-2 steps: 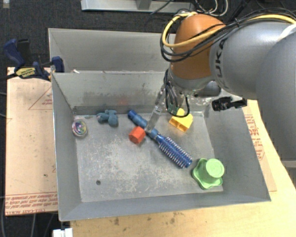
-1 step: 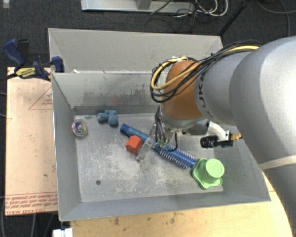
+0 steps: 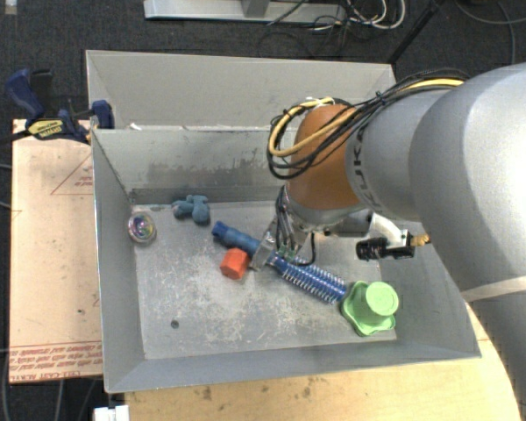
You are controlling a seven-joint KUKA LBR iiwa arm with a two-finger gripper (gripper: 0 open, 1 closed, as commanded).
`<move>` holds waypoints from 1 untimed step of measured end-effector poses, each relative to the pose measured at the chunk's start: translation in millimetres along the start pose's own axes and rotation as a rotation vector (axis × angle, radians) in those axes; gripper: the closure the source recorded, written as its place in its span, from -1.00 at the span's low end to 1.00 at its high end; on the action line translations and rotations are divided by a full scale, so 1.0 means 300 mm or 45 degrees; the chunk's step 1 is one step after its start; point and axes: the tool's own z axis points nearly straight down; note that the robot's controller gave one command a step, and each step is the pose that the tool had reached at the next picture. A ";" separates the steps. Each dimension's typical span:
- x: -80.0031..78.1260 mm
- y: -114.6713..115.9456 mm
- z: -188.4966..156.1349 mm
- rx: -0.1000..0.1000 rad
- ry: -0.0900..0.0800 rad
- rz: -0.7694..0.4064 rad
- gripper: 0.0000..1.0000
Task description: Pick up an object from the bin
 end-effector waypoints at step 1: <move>-0.035 0.074 -0.368 -0.006 -0.008 0.006 1.00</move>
Offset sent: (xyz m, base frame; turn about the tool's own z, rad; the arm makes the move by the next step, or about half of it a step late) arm 0.0182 0.0114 0.1062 0.0094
